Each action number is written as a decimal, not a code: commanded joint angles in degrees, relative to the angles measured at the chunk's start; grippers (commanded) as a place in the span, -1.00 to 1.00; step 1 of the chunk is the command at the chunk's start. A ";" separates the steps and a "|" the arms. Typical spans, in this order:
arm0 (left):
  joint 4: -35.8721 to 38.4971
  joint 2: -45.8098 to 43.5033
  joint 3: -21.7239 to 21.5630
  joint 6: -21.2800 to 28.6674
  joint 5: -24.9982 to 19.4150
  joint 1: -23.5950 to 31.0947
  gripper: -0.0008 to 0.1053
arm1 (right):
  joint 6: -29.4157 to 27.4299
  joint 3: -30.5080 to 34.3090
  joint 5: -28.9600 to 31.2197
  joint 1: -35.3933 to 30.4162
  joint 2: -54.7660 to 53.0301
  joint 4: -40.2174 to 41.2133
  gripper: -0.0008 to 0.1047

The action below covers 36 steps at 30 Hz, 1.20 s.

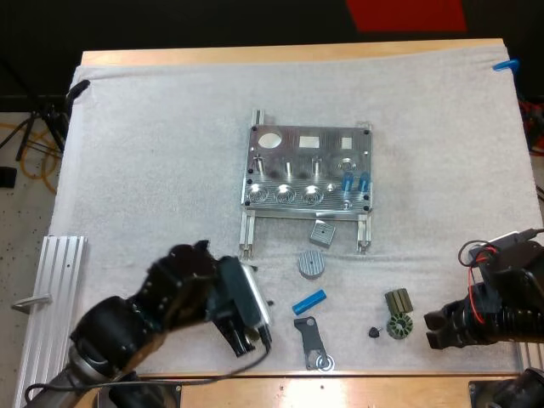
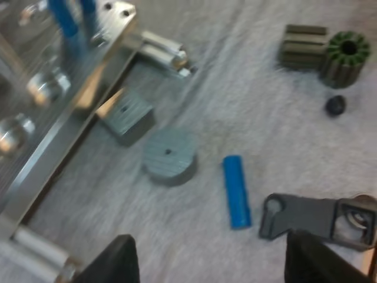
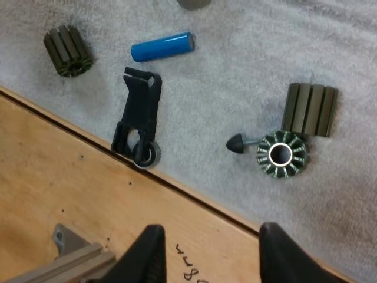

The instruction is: Load cells from right to left

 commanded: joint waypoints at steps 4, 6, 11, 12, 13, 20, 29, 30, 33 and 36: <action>-2.92 2.50 2.28 -0.44 -5.71 -6.42 0.02 | 0.18 -0.13 -0.65 -0.36 -0.24 -1.58 -0.27; -2.95 4.39 2.76 -1.77 -7.78 -8.07 0.02 | 0.18 -0.13 -0.65 -0.36 -0.24 -2.00 -0.27; -5.17 12.44 2.78 -5.16 -9.10 -10.18 0.02 | 0.18 -0.13 -0.65 -0.36 -0.24 -3.27 -0.27; -5.63 13.34 2.78 -5.36 -9.10 -10.18 0.02 | 0.18 -0.13 -0.65 -0.36 -0.24 -3.34 -0.27; -6.44 15.07 2.78 -5.73 -9.11 -10.17 0.02 | 0.18 -0.13 -0.65 -0.36 -0.24 -3.60 -0.27; -7.80 20.17 2.67 -5.73 -8.98 -10.17 0.02 | 0.18 -0.13 -0.65 -0.36 -0.24 -3.72 -0.16; -7.80 20.28 2.67 -5.73 -8.71 -10.17 0.02 | 0.18 -0.13 -0.22 -0.36 -0.24 -3.72 0.00; -7.80 20.28 2.67 -5.73 -8.71 -10.17 0.02 | 0.18 -0.13 -0.22 -0.36 -0.24 -3.72 0.00; -7.80 20.28 2.67 -5.73 -8.71 -10.17 0.02 | 0.18 -0.13 -0.22 -0.36 -0.24 -3.72 0.00; -7.80 20.28 2.67 -5.73 -8.71 -10.17 0.02 | 0.18 -0.13 -0.22 -0.36 -0.24 -3.72 0.00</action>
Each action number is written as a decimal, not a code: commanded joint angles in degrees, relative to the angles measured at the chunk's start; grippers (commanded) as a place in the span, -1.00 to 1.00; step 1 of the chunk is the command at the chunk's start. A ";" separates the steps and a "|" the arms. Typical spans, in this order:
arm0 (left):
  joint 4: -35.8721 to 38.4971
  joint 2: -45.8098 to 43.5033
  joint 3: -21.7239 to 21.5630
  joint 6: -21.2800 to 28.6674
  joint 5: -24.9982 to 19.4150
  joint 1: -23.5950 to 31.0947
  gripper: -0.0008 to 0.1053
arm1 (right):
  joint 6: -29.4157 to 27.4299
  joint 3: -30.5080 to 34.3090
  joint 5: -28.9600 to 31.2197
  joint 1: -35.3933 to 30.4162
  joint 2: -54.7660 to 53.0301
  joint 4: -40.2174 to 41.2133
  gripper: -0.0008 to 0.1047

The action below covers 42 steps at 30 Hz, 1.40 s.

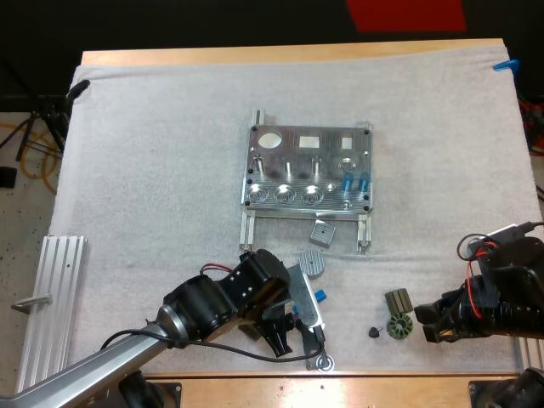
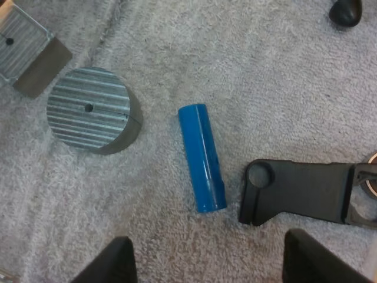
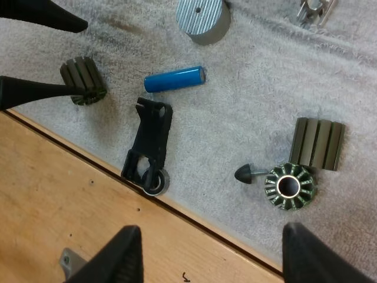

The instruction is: Load cells from right to left

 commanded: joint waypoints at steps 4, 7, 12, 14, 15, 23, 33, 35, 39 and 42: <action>-0.44 -0.08 -0.26 -0.99 -0.52 -0.17 0.02 | 0.18 -0.11 -0.22 -0.36 -0.24 -0.12 0.00; -0.85 -0.08 -0.26 -0.99 -0.52 -0.17 0.02 | 0.18 -0.11 -0.22 -0.36 -0.24 -0.12 0.00; -1.29 -0.08 -0.26 -0.99 -0.15 -0.17 0.02 | 0.18 -0.11 -0.22 -0.36 -0.24 -0.12 0.00; -1.50 -0.08 -0.26 -0.99 1.41 -0.17 0.02 | 0.18 -0.11 -0.22 -0.36 -0.24 -0.12 0.00; -1.59 -0.08 -0.26 -0.99 2.08 -0.17 0.02 | 0.18 -0.11 -0.22 -0.36 -0.24 -0.12 0.00; -1.56 3.61 -0.26 -0.99 1.79 -0.17 0.02 | 0.18 -0.11 -0.22 -0.36 -0.24 -0.12 0.00; -2.90 12.25 -0.26 -1.73 -2.69 -0.17 0.02 | 0.18 -0.11 -0.22 -0.36 -0.24 -0.12 0.00; -4.17 13.34 -0.26 -2.59 -2.58 -0.17 0.02 | 0.18 -0.11 -0.22 -0.36 -0.24 -0.12 0.00; -6.92 15.36 -0.26 -4.20 -0.50 -0.17 0.02 | 0.18 -0.11 -0.22 -0.36 -0.24 -0.12 0.00; -7.60 16.84 -0.26 -4.62 -0.47 -0.17 0.02 | 0.18 -0.11 -0.22 -0.36 -0.24 -0.12 0.00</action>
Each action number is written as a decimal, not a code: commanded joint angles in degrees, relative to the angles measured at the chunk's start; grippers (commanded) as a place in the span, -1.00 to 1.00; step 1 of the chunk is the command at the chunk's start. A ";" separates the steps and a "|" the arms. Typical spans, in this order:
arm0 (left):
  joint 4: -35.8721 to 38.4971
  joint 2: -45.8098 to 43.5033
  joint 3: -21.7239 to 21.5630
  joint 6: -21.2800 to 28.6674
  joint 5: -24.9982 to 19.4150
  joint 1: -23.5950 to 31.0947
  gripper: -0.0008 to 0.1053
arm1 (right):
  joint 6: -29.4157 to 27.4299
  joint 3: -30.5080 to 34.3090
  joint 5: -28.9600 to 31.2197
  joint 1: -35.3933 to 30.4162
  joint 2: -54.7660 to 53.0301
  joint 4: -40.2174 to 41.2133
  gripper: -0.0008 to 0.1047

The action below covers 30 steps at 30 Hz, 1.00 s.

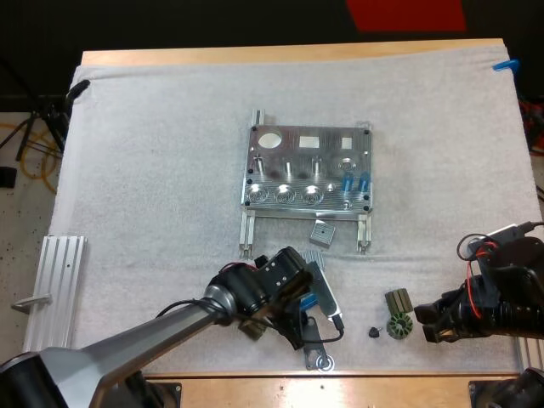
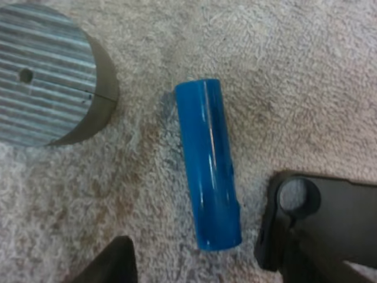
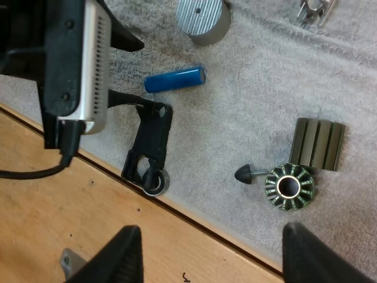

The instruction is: Load cells from right to left

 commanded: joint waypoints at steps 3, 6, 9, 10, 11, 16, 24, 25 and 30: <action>-1.04 1.62 -0.26 -0.77 -0.02 -0.17 0.02 | 0.18 -0.11 -0.22 -0.36 -0.24 -0.12 0.00; -1.62 2.97 -0.26 -0.96 -0.02 -0.17 0.02 | 0.18 -0.11 -0.22 -0.36 -0.24 -0.12 0.00; -2.10 4.28 -0.26 -0.95 -0.45 -0.17 0.02 | 0.18 -0.11 -0.22 -0.36 -0.24 -0.12 0.00; -2.21 4.64 -0.26 -0.95 -0.79 -0.17 0.02 | 0.18 -0.11 -0.22 -0.36 -0.24 -0.12 0.00; -2.28 4.78 -0.26 -0.95 -1.02 -0.17 0.02 | 0.18 -0.11 -0.22 -0.36 -0.24 -0.12 0.00; -4.34 4.95 -0.26 -0.95 -2.82 -0.17 0.02 | 0.18 -0.11 -0.22 -0.36 -0.24 -0.12 0.00; -4.73 4.95 -0.26 -0.95 -4.11 -0.17 -0.26 | 0.18 -0.11 -0.22 -0.36 -0.24 -0.12 0.00; -4.73 4.95 -0.26 -0.95 -3.67 -0.17 -0.30 | 0.18 -0.11 -0.22 -0.36 -0.24 -0.12 0.00; -4.63 4.95 -0.26 -0.95 -2.15 -0.17 -0.30 | 0.18 -0.11 -0.22 -0.36 -0.24 -0.12 0.00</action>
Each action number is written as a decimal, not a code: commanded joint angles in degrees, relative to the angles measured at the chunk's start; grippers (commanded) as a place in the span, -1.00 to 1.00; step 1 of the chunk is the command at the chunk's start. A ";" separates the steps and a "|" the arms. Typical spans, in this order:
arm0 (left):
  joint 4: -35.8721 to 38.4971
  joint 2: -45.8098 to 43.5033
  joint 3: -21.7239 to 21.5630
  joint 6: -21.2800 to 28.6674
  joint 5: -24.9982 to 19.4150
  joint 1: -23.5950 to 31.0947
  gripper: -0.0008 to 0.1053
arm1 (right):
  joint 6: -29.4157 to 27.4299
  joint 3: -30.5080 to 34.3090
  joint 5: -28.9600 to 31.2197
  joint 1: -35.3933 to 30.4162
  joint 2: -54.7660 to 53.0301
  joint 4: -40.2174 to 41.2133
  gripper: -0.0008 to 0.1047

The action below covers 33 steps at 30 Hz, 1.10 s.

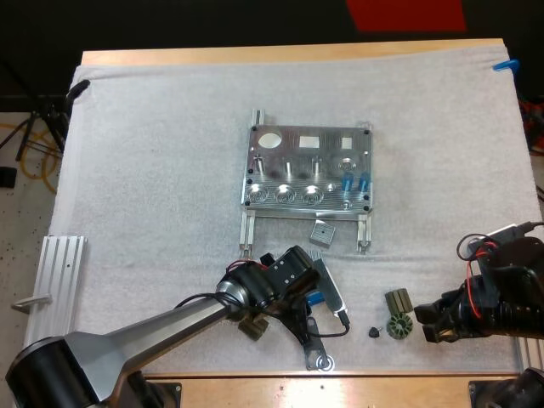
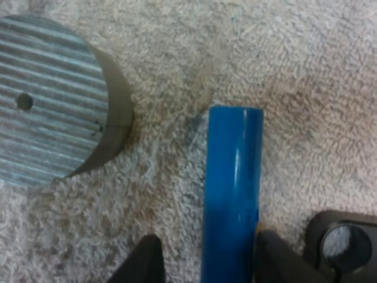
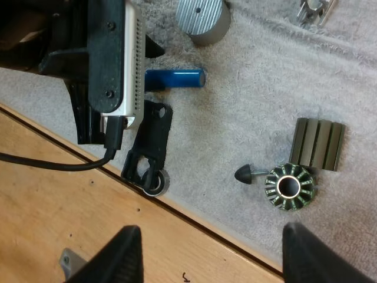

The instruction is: Load cells from right to left

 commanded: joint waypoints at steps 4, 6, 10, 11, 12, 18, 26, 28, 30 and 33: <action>0.25 0.28 -0.14 -0.22 0.15 -0.17 -0.30 | 0.18 -0.11 -0.22 -0.36 -0.24 -0.03 0.00; 0.25 0.91 -0.14 -0.09 1.27 -0.17 -0.30 | 0.18 -0.11 -0.22 -0.36 -0.24 -0.03 0.00; 1.75 3.36 -0.14 -0.09 2.35 -0.17 -0.30 | 0.18 -0.11 -0.22 -0.36 -0.24 -0.03 0.00; 2.04 3.66 -0.14 -0.09 2.03 -0.17 -0.30 | 0.18 -0.11 -0.22 -0.36 -0.24 -0.03 0.00; 2.43 3.81 -0.14 -0.09 1.73 -0.17 -0.31 | 0.18 -0.11 -0.22 -0.36 -0.24 -0.03 0.00; 3.28 3.71 -0.82 -0.09 1.24 -0.17 -0.61 | 0.18 -0.11 -0.22 -0.36 -0.24 -1.37 0.00; 3.24 0.68 -1.02 2.72 0.37 -0.17 -0.98 | 0.18 -0.11 -0.22 -0.36 -0.24 -1.70 0.00; 3.49 -0.56 -1.02 2.97 -0.15 -0.17 -0.98 | 0.18 -0.11 -0.22 -0.36 -0.24 -1.70 0.00; 3.66 -1.93 -1.02 3.41 -0.12 -0.17 -0.98 | 0.18 -0.11 -0.22 -0.36 -0.24 -1.70 0.00; 3.79 -4.15 -1.02 4.29 0.05 -0.17 -0.98 | 0.18 -0.11 -0.64 -0.36 -0.14 -2.67 0.00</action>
